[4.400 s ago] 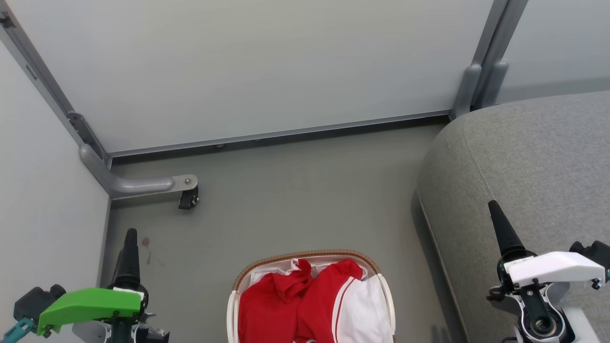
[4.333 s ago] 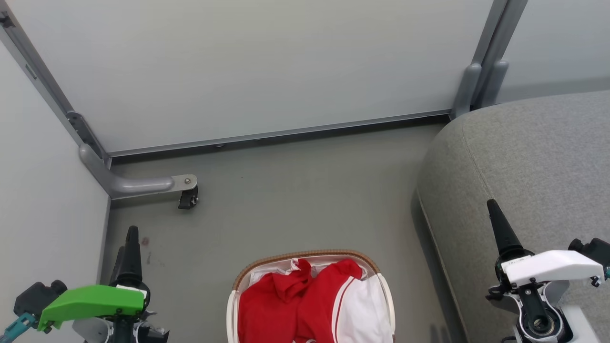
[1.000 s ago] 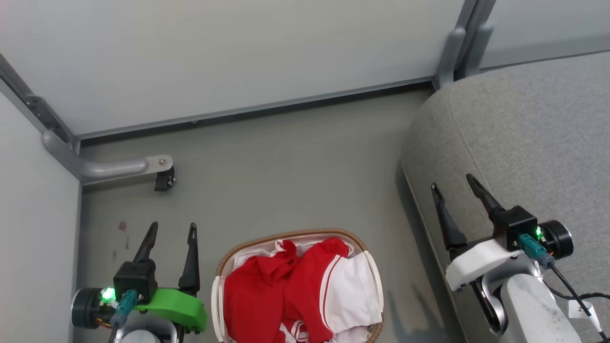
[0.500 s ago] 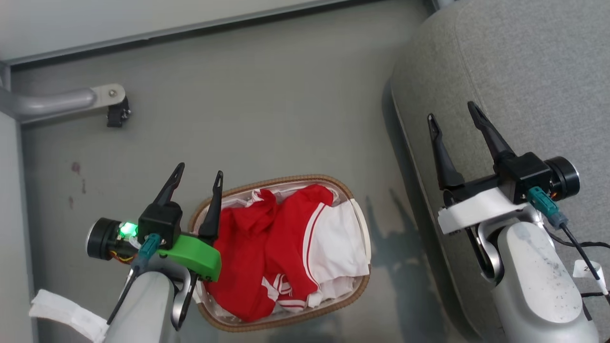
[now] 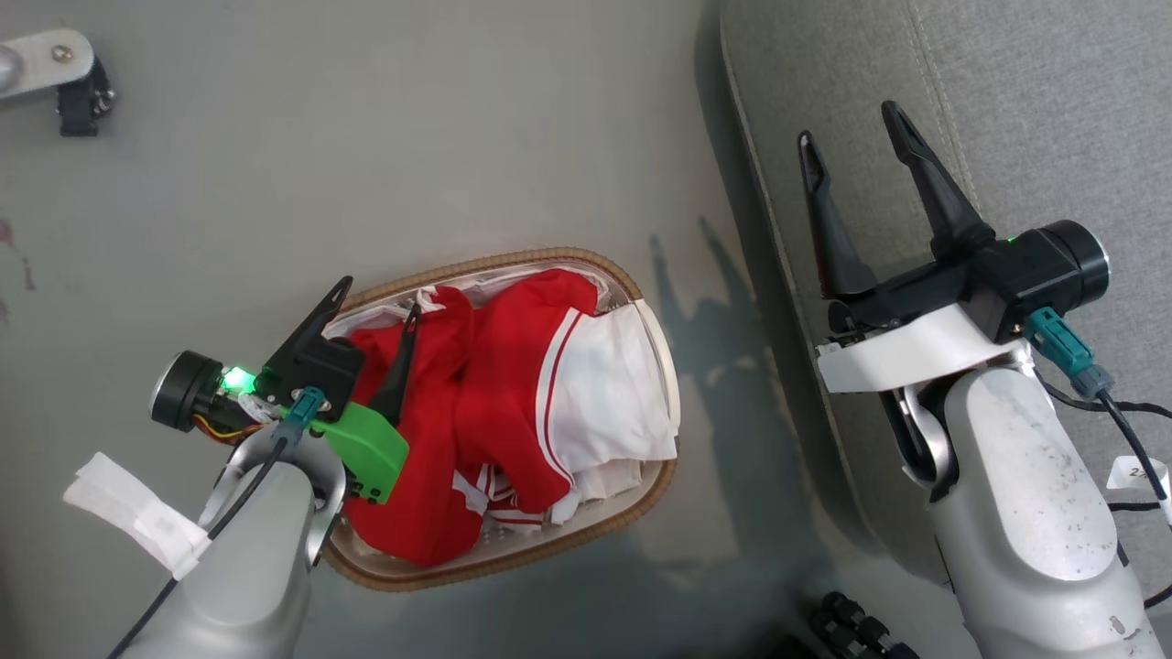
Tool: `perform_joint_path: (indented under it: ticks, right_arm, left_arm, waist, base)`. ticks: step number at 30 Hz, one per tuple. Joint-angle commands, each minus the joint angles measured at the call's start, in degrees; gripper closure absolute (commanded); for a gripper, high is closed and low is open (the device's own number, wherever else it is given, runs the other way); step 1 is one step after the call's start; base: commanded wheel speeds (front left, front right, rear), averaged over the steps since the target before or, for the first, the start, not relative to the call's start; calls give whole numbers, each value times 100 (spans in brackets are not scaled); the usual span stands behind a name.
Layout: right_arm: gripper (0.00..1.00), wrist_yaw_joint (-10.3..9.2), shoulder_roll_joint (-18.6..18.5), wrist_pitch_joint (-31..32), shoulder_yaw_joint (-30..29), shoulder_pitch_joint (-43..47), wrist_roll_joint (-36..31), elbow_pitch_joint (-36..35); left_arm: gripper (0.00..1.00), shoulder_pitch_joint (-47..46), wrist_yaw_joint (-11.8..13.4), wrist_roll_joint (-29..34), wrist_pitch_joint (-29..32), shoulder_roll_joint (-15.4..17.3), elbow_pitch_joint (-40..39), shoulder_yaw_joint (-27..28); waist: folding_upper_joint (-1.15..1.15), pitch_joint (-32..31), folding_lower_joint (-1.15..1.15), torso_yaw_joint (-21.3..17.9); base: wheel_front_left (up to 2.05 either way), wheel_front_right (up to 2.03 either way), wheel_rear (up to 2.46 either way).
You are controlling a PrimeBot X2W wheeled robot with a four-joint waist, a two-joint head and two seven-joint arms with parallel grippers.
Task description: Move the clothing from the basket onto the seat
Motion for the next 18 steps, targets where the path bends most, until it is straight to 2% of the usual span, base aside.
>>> perform_joint_path:
  ticks: [1, 15, 18]
  right_arm:
    - [0, -4, -5, -27, 72, -88, 32, -38]
    - [0, -4, -7, -27, 174, -168, 249, -241]
    - [0, -4, -9, -27, 167, -157, 285, -248]
  left_arm:
    - [0, -178, 1, 51, -4, 104, 133, -101]
    - [0, -1059, 7, 427, -4, 310, 1508, -1175]
    - [0, -1252, 139, 516, -4, 309, 1903, -1232]
  waist:
    - [0, 467, -1, -304]
    - [0, 1168, -1, -604]
    - [0, 1290, -1, -646]
  base:
    - [0, 0, 0]
    - [0, 0, 0]
    - [0, 0, 0]
